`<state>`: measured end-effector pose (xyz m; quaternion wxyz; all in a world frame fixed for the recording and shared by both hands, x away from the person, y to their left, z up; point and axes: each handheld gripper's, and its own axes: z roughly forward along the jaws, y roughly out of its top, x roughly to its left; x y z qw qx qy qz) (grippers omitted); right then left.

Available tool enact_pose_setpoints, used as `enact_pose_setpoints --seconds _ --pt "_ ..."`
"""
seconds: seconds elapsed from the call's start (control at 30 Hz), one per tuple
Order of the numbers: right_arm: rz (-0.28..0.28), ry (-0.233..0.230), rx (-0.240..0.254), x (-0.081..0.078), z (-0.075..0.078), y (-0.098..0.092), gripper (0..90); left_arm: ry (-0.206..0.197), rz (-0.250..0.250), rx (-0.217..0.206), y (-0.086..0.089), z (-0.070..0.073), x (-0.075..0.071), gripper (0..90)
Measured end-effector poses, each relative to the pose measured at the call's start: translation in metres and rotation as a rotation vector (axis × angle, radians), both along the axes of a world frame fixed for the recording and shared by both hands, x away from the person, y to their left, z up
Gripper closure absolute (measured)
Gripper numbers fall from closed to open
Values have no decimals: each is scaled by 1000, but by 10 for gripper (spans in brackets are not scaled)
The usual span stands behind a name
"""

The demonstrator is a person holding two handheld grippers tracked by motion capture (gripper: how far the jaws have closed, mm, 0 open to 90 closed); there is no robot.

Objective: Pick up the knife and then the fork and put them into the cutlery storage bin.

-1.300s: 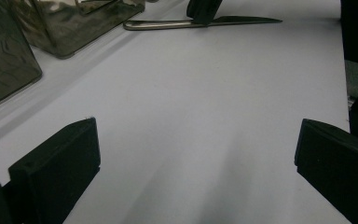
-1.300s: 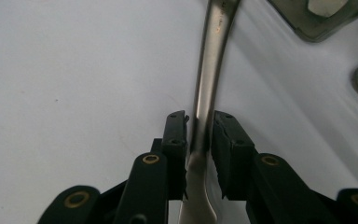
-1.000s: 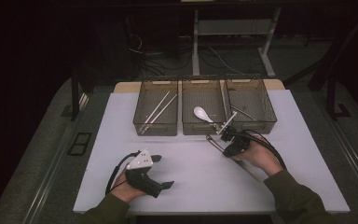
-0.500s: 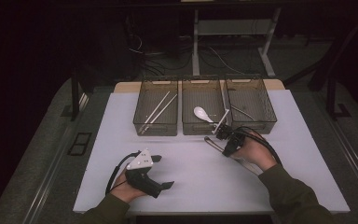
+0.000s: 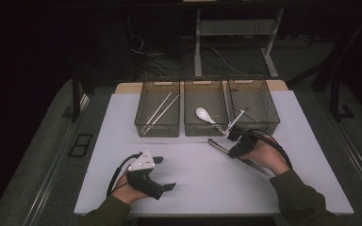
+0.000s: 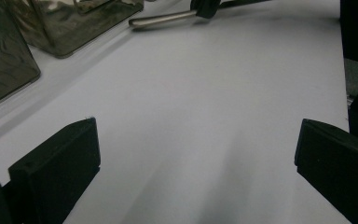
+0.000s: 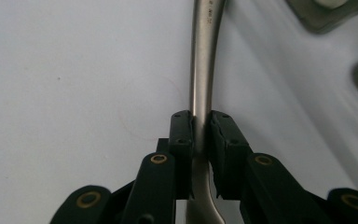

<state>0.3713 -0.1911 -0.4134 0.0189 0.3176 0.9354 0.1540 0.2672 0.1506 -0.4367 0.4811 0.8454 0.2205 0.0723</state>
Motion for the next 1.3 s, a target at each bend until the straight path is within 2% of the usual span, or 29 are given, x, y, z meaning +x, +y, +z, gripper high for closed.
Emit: enact_pose_setpoints --seconds 0.13,0.43,0.67,0.87,1.3 --pt "8 -31 93 -3 10 -11 792 -2 -1 1 1 0 0 0" --pt "-26 -79 290 -9 33 -39 792 -4 -1 0 1 1 0 0" --pt "-86 -147 368 -7 52 -64 792 -3 0 0 0 0 0 0" --pt "-140 -178 373 3 62 -79 792 0 4 3 0 0 0 0" --pt "-213 -222 253 45 81 -95 791 0 2 1 1 0 0 0"
